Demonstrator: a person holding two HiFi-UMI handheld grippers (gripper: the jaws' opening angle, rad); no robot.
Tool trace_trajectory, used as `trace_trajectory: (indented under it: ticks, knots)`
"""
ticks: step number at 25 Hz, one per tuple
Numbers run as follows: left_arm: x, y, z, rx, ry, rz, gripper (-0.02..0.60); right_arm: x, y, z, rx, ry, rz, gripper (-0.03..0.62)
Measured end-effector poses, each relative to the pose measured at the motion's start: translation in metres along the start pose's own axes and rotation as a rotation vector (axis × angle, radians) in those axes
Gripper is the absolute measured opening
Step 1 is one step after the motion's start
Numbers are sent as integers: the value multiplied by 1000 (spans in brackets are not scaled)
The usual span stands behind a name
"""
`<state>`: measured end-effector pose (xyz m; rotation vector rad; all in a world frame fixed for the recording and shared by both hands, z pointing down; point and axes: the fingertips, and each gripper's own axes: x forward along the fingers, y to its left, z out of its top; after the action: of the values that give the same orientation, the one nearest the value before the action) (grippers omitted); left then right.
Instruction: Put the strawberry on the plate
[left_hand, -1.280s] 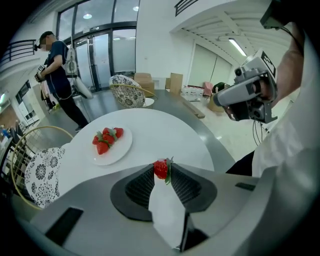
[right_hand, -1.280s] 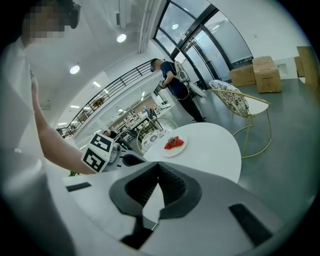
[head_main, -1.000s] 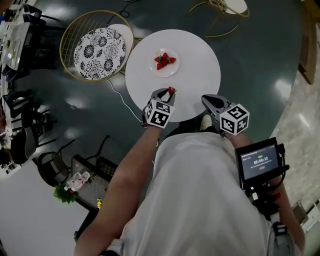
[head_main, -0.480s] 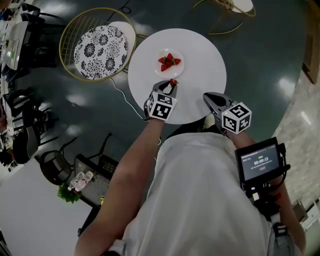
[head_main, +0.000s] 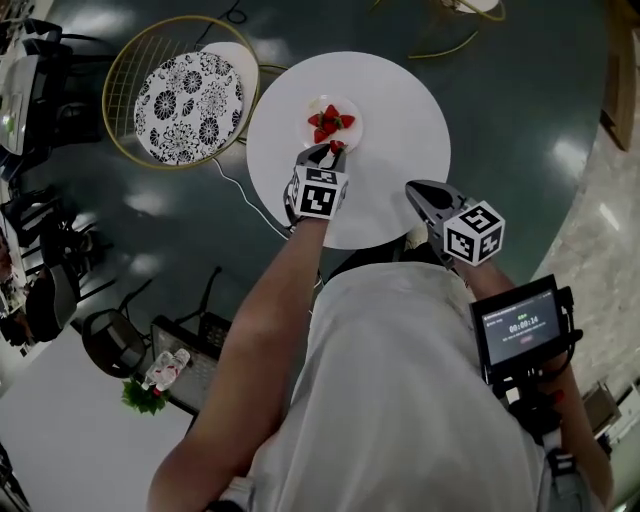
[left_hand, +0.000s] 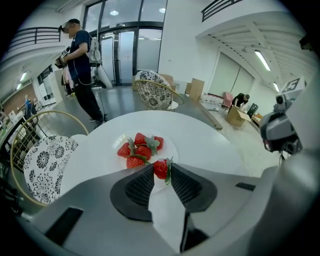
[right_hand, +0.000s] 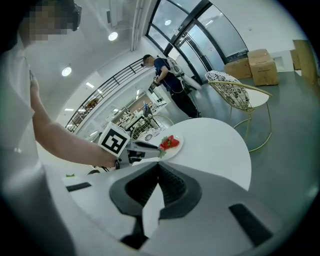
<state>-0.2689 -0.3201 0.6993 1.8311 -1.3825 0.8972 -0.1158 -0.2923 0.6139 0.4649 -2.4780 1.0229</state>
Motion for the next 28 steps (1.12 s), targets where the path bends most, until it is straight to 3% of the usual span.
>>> trace_trajectory:
  ticks: [13,28]
  knots:
    - [25,12,7,-34,6,74,112,-7,-8,-11,30,6,-38,6]
    - [27,18,11,-36,-28,91,114,-7,-14,-12,23,8,-41,6]
